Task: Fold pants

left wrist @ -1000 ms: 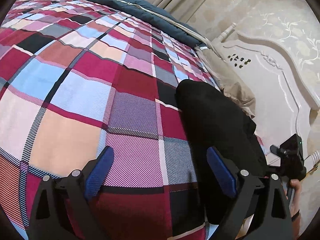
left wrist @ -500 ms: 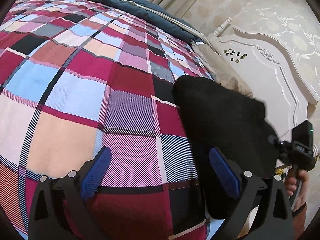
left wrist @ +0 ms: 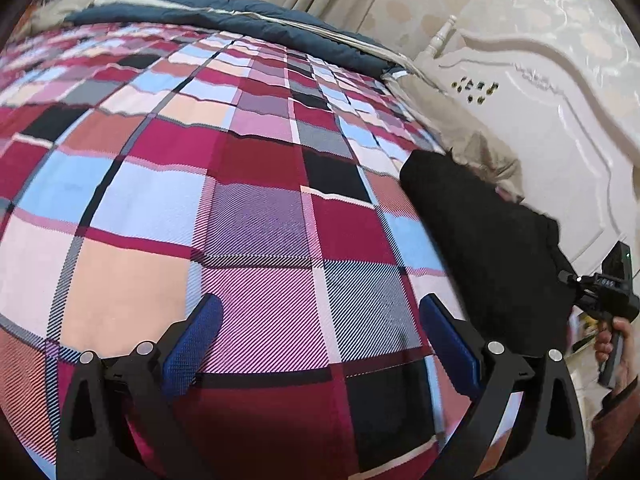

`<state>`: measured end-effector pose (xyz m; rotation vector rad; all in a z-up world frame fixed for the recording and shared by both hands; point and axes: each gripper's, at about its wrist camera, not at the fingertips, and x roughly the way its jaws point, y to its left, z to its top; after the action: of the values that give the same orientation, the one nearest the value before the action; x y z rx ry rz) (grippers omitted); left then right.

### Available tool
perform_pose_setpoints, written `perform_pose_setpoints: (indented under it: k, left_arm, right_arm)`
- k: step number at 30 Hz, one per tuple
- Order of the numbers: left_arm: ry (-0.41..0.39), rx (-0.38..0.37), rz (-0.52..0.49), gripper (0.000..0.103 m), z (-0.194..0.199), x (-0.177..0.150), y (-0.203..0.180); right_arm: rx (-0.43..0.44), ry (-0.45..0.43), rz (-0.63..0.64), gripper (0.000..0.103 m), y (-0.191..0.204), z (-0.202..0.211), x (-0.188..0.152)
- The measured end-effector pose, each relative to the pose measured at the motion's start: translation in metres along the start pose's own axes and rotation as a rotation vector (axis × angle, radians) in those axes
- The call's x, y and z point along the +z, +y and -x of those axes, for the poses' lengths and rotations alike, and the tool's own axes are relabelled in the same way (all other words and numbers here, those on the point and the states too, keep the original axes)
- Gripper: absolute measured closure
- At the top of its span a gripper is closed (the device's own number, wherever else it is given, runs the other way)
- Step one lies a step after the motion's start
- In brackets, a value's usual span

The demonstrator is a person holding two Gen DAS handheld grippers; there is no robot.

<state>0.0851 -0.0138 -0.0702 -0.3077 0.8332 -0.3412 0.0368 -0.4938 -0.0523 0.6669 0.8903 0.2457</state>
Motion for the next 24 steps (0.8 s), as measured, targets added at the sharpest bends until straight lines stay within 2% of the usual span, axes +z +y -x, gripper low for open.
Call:
perform_pose_setpoints:
  k: [3,7,9,11,12,13,17,19,24]
  left_arm:
    - [0.003,0.039,-0.027,0.006,-0.002,-0.001,-0.005]
    - [0.010,0.041,-0.002,0.006,0.000,0.002,-0.006]
    - [0.016,0.018,0.021,0.006,0.002,0.002,-0.006]
    - [0.023,-0.017,0.049,0.006,0.006,0.003,-0.008]
    - [0.031,-0.047,0.065,0.006,0.008,0.003,-0.010]
    - [0.042,-0.089,0.081,0.006,0.009,0.004,-0.013]
    - [0.091,-0.216,0.133,0.006,0.005,0.004,-0.029]
    - [0.115,-0.270,0.160,0.006,-0.001,0.004,-0.039]
    - [0.179,-0.326,0.188,0.006,-0.019,-0.001,-0.062]
  right_arm:
    - [0.054,-0.001,-0.043,0.088,-0.014,-0.004,-0.001]
    - [0.123,-0.011,-0.079,0.075,-0.019,-0.001,-0.006]
    - [0.147,-0.041,-0.100,0.061,-0.023,0.009,-0.008]
    - [0.101,-0.085,-0.118,0.021,-0.026,0.022,-0.010]
    - [0.075,-0.111,-0.116,0.020,-0.029,0.031,-0.011]
    - [0.087,-0.120,-0.124,0.020,-0.033,0.036,-0.013]
    - [0.208,-0.136,-0.215,0.020,-0.050,0.043,-0.020]
    - [0.229,-0.127,-0.227,0.019,-0.053,0.039,-0.023]
    - [0.236,-0.055,-0.203,0.019,-0.045,0.011,-0.031]
